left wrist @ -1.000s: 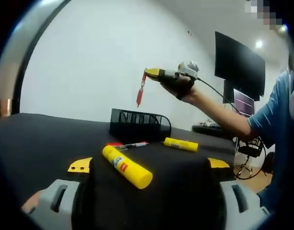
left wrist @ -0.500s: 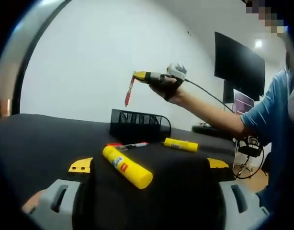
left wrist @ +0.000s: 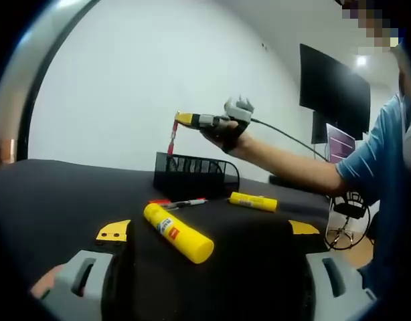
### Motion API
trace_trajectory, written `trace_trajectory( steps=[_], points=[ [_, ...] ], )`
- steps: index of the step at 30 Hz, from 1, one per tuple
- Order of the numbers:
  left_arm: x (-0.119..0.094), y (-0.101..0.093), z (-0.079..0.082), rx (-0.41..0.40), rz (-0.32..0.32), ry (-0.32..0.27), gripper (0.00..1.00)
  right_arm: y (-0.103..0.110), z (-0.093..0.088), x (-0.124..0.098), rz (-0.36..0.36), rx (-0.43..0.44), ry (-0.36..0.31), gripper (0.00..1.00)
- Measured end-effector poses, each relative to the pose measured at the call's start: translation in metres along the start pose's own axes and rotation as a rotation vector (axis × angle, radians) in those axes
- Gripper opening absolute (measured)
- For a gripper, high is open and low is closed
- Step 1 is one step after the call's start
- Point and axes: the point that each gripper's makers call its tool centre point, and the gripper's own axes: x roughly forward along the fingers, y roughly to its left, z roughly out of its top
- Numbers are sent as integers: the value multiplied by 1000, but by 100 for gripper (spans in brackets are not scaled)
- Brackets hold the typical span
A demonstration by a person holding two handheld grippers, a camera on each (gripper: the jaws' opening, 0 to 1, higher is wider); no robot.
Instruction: Pick up pens and glue sticks and place them into the holder.
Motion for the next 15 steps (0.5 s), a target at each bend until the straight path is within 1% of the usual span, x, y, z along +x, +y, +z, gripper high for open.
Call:
trace_trajectory(
  steps=[6, 8, 15],
  points=[
    [1, -1, 0, 2, 0, -1, 88, 3, -15, -2, -9, 8, 17, 4],
    [0, 2, 0, 2, 0, -1, 88, 3, -18, -2, -10, 4, 23, 4],
    [0, -4, -1, 4, 2, -2, 88, 1, -28, -3, -26, -19, 49, 4]
  ],
)
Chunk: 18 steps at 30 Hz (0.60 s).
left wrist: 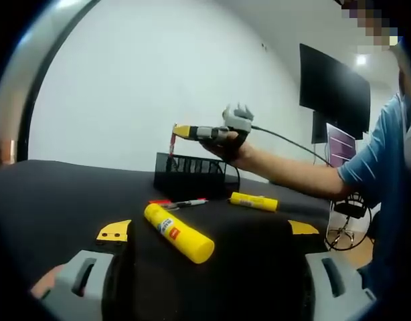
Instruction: Pick up pens and glue sticks and place them into the holder.
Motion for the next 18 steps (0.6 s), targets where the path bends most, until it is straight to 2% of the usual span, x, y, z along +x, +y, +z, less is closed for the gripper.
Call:
trace_trajectory(
  steps=[6, 11, 18],
  points=[
    [0, -2, -1, 4, 3, 4, 87, -1, -3, -1, -2, -6, 12, 5],
    [-1, 6, -1, 8, 5, 10, 87, 0, -9, 0, -3, -34, 40, 5],
    [-1, 6, -2, 12, 10, 16, 86, 3, -16, 2, 3, -59, 64, 5]
  ],
)
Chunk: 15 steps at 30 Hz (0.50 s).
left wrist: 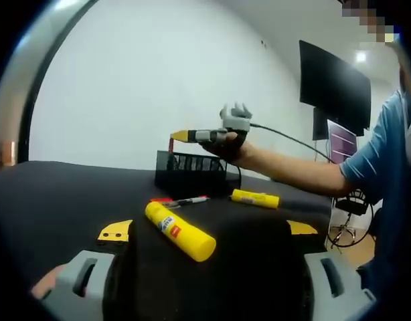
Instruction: Pick up pens and glue sticks and place them into the holder.
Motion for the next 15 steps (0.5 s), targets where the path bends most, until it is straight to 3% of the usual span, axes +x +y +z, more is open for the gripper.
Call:
trace_trajectory(
  steps=[8, 15],
  points=[
    [1, -3, -1, 1, 1, 2, 86, -3, 3, -4, -1, -9, -4, 5],
    [2, -5, -2, 5, 3, 8, 86, -5, 15, -26, 1, -32, -34, 8]
  ],
)
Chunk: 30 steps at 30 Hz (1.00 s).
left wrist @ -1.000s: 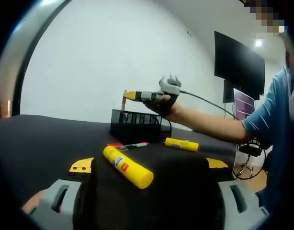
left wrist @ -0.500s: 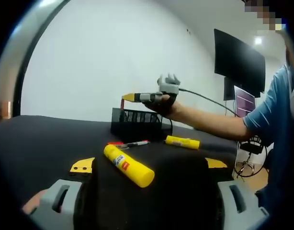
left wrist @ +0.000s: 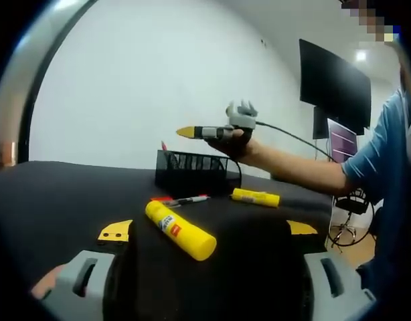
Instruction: Pick up pens and glue sticks and place them into the holder.
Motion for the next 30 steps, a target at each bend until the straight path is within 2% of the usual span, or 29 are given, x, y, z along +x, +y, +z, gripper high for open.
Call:
trace_trajectory(
  steps=[7, 10, 13, 17, 20, 22, 26, 28, 30],
  points=[
    [0, -3, 0, -3, 0, -3, 86, -8, 18, -44, -4, 15, -59, 9],
    [0, -1, 0, -1, 2, 1, 86, -9, 22, -61, 5, 2, -63, 9],
    [-1, 0, 0, 1, 3, 2, 86, -3, 22, -72, 43, -24, -48, 10],
    [-1, 1, 2, -6, 0, -9, 85, 11, 20, -80, 104, -102, -27, 11],
    [-2, 1, 4, -14, 0, -20, 85, 21, 17, -89, 148, -129, -8, 13],
    [-2, 1, 4, -15, -2, -21, 85, 21, 12, -100, 152, -156, 13, 14],
    [-2, 5, 5, -13, -4, -22, 85, 11, -1, -133, 129, -165, 38, 14],
    [-2, 4, 5, -12, -5, -23, 85, 3, -8, -148, 117, -142, 45, 13],
    [-2, 3, 5, -12, -7, -26, 85, -4, -19, -161, 115, -129, 84, 13]
  ],
)
